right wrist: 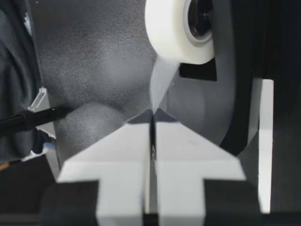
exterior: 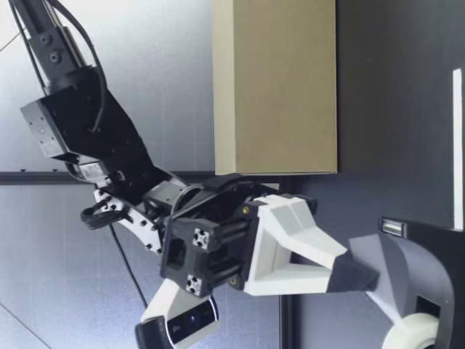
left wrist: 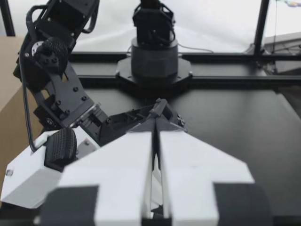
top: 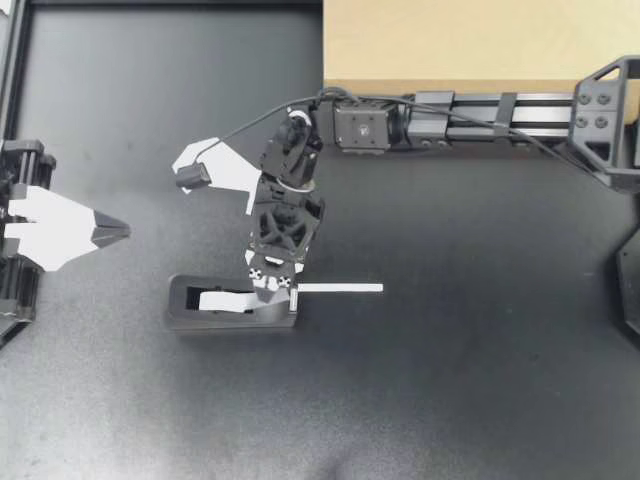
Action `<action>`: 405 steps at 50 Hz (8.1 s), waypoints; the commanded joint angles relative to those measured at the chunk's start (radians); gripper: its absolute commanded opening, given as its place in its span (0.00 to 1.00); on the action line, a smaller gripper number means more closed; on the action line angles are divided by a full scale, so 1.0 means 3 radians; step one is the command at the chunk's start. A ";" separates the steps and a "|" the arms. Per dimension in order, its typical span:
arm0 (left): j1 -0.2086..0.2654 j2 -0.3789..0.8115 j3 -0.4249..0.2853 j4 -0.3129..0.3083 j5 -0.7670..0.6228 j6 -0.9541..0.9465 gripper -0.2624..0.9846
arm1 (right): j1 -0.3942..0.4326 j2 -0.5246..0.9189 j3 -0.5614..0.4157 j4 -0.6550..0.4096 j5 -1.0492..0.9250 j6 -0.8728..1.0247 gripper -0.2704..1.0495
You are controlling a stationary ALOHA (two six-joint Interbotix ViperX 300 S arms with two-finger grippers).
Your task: Cut a small piece of tape from the tape dispenser then place it on the cardboard box's edge.
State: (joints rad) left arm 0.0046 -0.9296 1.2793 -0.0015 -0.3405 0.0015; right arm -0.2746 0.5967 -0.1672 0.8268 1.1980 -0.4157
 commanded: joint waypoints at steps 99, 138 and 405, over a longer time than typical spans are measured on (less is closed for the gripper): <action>0.0005 0.0522 -0.0138 -0.0092 -0.0061 -0.0026 0.11 | 0.0072 -0.1125 0.1125 -0.0578 -0.0808 0.0031 0.12; 0.0041 0.1641 -0.0772 -0.0394 -0.0368 -0.0046 0.54 | 0.0261 -0.1861 0.1099 -0.1248 -0.1667 0.0041 0.12; 0.1191 0.3303 -0.1953 -0.1514 -0.0235 -0.1595 0.51 | -0.0782 -0.1897 0.2214 -0.1636 -0.4167 0.0031 0.12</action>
State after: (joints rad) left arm 0.3728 0.1304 0.6903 -0.4771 -0.4142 -0.5077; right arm -0.5139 0.1028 0.5077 0.3375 -0.0491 -0.4080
